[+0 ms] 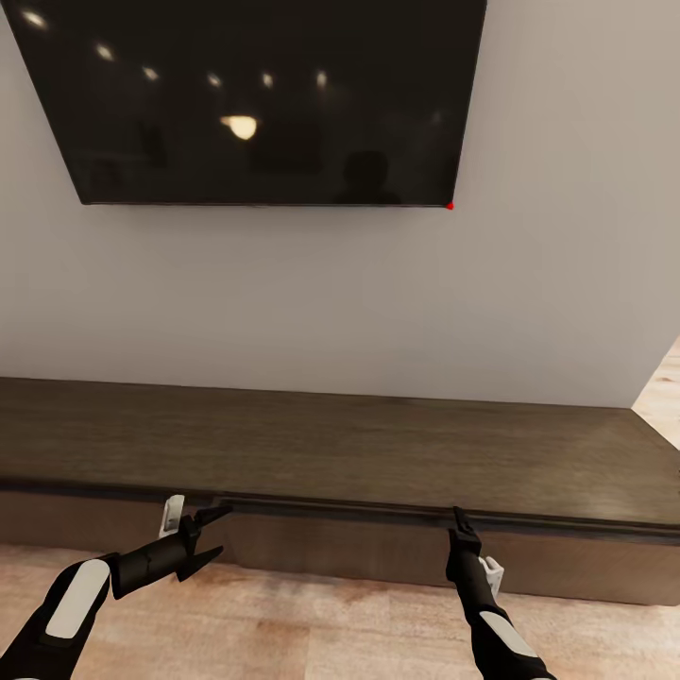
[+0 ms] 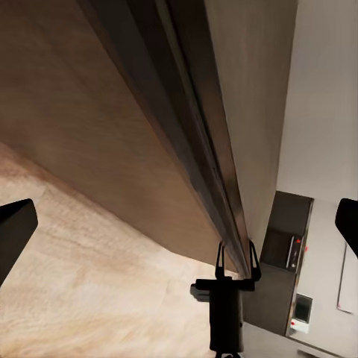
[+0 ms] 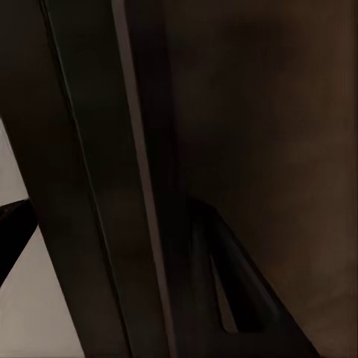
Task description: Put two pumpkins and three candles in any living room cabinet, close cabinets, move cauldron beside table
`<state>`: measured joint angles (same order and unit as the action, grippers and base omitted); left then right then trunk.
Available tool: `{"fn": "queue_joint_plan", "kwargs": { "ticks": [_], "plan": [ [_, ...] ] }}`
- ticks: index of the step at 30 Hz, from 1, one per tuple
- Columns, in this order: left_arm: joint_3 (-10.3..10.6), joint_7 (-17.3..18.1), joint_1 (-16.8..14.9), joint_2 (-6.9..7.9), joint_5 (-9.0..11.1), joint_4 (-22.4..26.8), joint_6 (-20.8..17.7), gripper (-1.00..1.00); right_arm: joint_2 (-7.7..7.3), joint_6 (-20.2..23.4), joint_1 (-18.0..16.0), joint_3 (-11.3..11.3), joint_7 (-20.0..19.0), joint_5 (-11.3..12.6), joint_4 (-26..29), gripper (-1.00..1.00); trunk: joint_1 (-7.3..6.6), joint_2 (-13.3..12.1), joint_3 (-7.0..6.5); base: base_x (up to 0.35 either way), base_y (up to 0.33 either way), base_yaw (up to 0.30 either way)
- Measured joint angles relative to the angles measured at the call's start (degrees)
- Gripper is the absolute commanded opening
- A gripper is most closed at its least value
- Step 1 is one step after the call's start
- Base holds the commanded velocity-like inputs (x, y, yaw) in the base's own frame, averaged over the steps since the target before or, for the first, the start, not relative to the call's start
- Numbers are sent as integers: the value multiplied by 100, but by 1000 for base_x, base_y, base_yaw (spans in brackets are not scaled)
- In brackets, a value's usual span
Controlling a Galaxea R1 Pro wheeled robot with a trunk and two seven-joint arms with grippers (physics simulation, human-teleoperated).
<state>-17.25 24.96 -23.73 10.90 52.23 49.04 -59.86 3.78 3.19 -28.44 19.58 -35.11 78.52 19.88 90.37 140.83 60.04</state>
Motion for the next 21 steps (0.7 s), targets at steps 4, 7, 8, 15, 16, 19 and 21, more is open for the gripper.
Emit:
{"fn": "queue_joint_plan", "kwargs": {
  "ticks": [4,7,8,15,16,19,21],
  "plan": [
    [3,-7,1,0,-2,0,0,100,0,1,-4,-1,-2,4,-8,-100,0,0,0,0,0,0],
    [3,-8,-1,0,-2,0,0,100,0,0,-6,-3,4,0,-3,-100,0,0,0,-68,0,0],
    [3,-8,-1,0,-2,0,0,100,0,8,-6,-2,40,7,16,-100,0,0,0,-162,0,0],
    [3,-14,1,0,-3,0,0,100,-1,13,-6,5,13,18,32,-100,0,0,0,-40,0,0],
    [3,-15,0,0,-2,0,0,100,-1,14,-6,5,12,18,32,-100,0,0,0,-3,0,0],
    [3,-25,0,-4,-3,0,6,100,-1,14,-2,4,6,18,35,-100,0,0,0,-1,0,0],
    [3,-31,1,-5,-3,0,8,100,-1,14,-4,5,7,19,33,-100,0,0,0,0,0,0]
  ]
}}
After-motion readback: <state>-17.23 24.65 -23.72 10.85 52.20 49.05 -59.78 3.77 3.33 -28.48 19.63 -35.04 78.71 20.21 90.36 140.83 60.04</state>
